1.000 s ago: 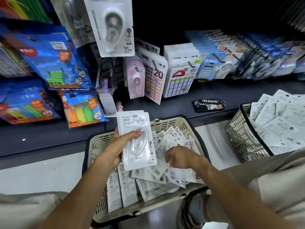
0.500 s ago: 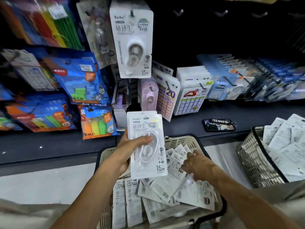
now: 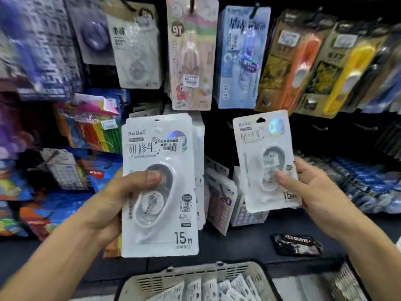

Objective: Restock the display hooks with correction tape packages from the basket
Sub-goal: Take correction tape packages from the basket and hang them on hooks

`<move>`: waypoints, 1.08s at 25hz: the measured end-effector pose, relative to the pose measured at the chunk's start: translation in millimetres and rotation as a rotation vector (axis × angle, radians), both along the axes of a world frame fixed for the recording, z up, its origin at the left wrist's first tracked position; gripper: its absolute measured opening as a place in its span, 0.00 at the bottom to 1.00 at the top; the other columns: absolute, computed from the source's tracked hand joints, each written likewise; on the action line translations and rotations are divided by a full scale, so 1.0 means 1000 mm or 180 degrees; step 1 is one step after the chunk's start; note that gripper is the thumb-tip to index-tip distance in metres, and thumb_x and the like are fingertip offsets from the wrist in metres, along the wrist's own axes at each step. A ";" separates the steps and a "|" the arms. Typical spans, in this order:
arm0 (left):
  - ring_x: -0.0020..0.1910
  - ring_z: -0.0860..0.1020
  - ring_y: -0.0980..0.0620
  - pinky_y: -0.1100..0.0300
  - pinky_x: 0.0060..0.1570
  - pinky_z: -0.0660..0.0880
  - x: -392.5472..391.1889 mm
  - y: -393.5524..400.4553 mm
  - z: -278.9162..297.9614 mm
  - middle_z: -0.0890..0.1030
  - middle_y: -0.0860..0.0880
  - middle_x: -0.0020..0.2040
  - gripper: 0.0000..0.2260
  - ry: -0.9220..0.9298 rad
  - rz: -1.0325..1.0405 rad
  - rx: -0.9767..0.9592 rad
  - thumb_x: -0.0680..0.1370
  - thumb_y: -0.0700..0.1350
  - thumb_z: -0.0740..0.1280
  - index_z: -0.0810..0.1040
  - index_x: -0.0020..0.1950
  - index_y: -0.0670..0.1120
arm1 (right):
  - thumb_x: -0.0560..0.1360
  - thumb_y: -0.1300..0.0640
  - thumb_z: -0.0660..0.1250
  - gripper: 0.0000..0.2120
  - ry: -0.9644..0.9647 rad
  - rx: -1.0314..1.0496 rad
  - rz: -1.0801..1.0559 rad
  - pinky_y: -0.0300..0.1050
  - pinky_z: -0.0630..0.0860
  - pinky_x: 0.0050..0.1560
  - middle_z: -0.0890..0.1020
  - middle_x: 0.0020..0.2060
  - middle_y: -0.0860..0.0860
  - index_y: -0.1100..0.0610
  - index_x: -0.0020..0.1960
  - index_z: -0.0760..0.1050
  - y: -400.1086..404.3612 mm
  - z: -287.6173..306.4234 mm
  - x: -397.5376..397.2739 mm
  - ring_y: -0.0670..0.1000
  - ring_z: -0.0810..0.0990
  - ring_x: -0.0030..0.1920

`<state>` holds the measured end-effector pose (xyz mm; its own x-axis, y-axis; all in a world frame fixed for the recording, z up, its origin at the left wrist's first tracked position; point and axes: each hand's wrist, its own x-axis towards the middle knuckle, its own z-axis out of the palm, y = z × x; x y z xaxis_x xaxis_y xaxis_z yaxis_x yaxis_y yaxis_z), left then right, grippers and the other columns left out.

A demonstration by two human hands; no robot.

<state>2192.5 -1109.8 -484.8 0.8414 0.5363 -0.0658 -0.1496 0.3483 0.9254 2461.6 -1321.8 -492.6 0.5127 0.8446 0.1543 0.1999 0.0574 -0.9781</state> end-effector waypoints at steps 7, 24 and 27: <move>0.32 0.85 0.41 0.48 0.30 0.83 0.006 0.002 -0.009 0.86 0.38 0.39 0.38 -0.0360 0.0042 -0.0103 0.33 0.48 0.86 0.88 0.43 0.45 | 0.76 0.48 0.72 0.07 0.0596 -0.0192 -0.0887 0.36 0.69 0.24 0.87 0.38 0.50 0.52 0.48 0.83 0.047 -0.006 -0.027 0.45 0.80 0.28; 0.50 0.87 0.41 0.50 0.40 0.84 0.041 -0.011 -0.028 0.87 0.41 0.56 0.44 -0.0394 0.0385 -0.0136 0.47 0.58 0.88 0.83 0.62 0.49 | 0.70 0.51 0.79 0.13 0.0764 0.0633 0.0158 0.39 0.81 0.48 0.87 0.52 0.53 0.47 0.53 0.81 0.056 -0.008 -0.113 0.52 0.87 0.52; 0.50 0.87 0.40 0.48 0.40 0.84 0.041 -0.006 -0.028 0.86 0.40 0.55 0.48 -0.0294 0.0647 -0.0079 0.48 0.51 0.88 0.79 0.66 0.45 | 0.68 0.47 0.79 0.16 0.1187 0.0813 -0.0374 0.41 0.82 0.43 0.87 0.54 0.53 0.47 0.54 0.82 0.051 -0.005 -0.093 0.53 0.87 0.51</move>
<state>2233.7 -1116.0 -513.0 0.7194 0.6946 -0.0087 -0.3028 0.3248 0.8960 2368.5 -1270.6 -497.6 0.6626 0.7364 0.1366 -0.1432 0.3037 -0.9419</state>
